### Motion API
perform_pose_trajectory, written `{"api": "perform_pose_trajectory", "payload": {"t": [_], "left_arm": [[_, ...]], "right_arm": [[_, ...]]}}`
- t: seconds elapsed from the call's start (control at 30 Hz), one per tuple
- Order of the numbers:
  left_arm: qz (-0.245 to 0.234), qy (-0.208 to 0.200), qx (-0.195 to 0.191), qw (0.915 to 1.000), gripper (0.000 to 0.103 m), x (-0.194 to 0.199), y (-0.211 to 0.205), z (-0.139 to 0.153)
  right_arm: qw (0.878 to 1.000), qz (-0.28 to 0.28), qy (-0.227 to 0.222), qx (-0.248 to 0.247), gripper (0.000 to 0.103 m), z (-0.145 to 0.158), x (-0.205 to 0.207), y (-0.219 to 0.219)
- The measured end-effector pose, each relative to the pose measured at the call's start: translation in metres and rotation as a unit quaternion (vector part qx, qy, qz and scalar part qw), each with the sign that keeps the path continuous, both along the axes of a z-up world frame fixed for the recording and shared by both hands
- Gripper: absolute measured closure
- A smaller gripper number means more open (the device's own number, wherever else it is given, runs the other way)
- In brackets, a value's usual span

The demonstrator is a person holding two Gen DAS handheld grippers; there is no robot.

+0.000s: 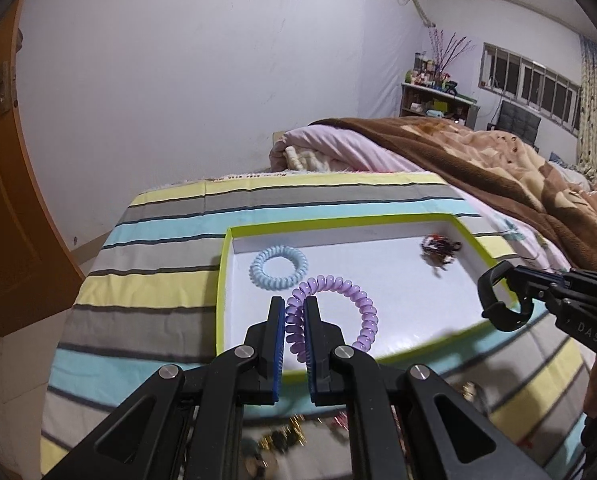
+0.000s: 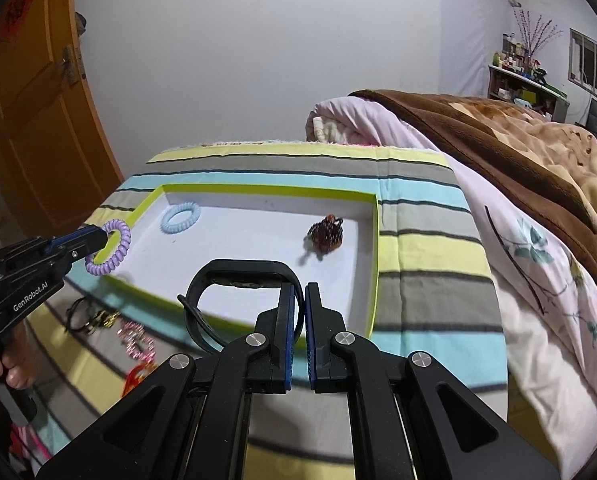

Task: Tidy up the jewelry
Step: 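Lower the purple coil into the green box with left tool while right releases the black band there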

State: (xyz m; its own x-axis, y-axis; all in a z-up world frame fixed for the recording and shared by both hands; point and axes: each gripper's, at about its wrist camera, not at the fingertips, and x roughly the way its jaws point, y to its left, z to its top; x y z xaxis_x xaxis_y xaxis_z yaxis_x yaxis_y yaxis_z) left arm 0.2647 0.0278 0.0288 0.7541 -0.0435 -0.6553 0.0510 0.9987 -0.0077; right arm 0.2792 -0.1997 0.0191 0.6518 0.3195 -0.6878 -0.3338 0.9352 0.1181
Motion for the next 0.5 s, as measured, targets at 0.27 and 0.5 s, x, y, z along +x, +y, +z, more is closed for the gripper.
{"api": "perform_pose_trajectory", "payload": {"t": [0.27,0.5], "left_arm": [[0.011,0.034,0.006,0.9994,0.094,0.033,0.01,-0.024],[0.018,0.062,0.011,0.9979,0.094,0.045,0.014,-0.044]], "right_arm": [[0.999,-0.005,0.031,-0.029,0.098,-0.024,0.035,0.008],[0.998,-0.012,0.047,-0.05,0.098,-0.041,0.046,0.011]]}}
